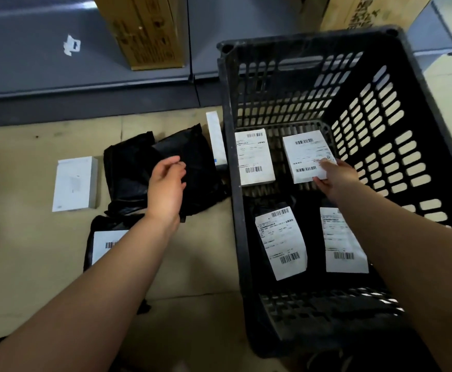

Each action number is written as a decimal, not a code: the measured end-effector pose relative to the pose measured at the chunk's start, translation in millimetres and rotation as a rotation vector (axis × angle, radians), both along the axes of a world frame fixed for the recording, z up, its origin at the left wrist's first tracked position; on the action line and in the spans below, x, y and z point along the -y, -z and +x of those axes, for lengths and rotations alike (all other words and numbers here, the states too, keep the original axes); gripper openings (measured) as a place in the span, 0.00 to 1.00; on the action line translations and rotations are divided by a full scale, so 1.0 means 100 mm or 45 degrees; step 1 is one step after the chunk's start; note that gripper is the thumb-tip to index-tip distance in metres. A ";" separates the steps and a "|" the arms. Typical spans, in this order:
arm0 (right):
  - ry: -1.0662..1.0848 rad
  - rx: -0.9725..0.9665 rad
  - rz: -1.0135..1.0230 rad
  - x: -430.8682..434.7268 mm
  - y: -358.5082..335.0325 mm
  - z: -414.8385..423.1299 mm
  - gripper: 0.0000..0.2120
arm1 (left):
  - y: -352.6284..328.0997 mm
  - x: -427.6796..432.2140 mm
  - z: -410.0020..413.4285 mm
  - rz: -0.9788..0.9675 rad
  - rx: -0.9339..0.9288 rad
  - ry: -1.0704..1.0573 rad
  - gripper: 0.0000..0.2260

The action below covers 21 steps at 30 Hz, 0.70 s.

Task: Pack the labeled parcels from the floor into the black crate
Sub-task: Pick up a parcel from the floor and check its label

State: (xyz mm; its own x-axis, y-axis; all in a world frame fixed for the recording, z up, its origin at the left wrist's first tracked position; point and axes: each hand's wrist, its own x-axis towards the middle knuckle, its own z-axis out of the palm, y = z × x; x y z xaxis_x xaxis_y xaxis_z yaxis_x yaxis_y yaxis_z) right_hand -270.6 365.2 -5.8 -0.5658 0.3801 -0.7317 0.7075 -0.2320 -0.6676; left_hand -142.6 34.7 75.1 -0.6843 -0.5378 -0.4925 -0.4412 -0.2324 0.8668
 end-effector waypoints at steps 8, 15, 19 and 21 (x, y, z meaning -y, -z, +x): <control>0.040 0.040 0.032 -0.06 0.10 0.14 0.18 | 0.38 0.03 0.26 0.005 0.212 0.006 0.12; 0.053 -0.324 0.040 0.43 -0.62 0.10 0.07 | 0.50 0.14 0.63 0.134 0.360 0.019 0.08; -0.077 -0.722 0.055 1.10 -1.35 0.16 0.06 | 0.44 0.26 0.81 0.200 0.376 -0.003 0.08; -0.158 -0.883 0.066 1.46 -1.65 0.25 0.08 | 0.36 0.34 0.85 0.230 0.343 -0.030 0.08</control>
